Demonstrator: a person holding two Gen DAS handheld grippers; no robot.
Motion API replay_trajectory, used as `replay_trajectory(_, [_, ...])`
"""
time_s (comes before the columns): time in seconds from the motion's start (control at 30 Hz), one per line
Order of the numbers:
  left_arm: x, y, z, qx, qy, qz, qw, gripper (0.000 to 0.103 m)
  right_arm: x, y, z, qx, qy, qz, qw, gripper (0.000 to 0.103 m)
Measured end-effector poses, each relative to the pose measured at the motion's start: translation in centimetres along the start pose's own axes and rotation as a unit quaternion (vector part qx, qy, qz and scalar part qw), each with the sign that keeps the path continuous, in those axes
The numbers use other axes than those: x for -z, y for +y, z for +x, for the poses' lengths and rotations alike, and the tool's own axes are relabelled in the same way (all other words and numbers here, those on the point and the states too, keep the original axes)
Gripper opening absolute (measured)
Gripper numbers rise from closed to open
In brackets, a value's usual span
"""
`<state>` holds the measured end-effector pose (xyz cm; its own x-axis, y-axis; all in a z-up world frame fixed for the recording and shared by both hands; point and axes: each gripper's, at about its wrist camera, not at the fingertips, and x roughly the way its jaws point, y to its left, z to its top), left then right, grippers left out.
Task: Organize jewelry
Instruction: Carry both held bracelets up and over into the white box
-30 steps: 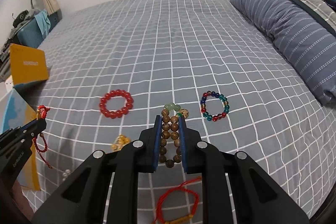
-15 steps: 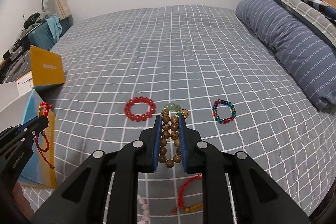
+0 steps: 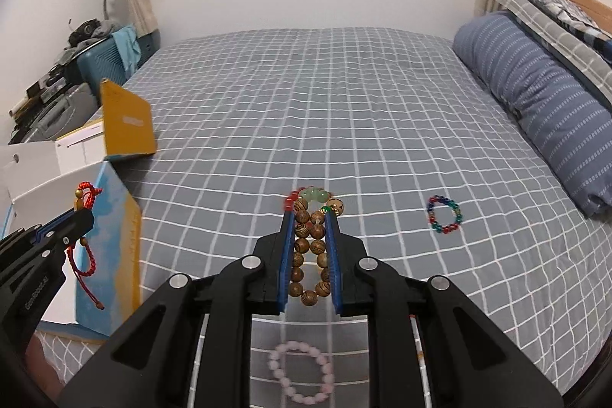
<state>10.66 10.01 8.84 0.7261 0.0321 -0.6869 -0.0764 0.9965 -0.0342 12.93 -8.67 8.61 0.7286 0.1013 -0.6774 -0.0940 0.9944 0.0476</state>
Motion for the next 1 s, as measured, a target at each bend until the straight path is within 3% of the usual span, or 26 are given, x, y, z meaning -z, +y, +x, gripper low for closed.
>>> replay_trajectory(0.3, [0.6, 4.4, -1.5, -0.027, -0.006, -0.017, 0.9995, 0.008, 0.3, 6.2, 0.1, -0.027, -0.001, -0.029, 0.999, 0.015])
replay_trajectory(0.63, [1.2, 12.5, -2.9, -0.081, -0.009, -0.06, 0.9949, 0.008, -0.1, 14.9, -0.2, -0.063, -0.006, -0.069, 0.996, 0.015])
replay_trajectory(1.0, [2.4, 20.0, -3.1, -0.114, 0.002, -0.091, 0.9893, 0.008, 0.2, 24.2, 0.3, -0.108, 0.0, -0.107, 0.988, 0.015])
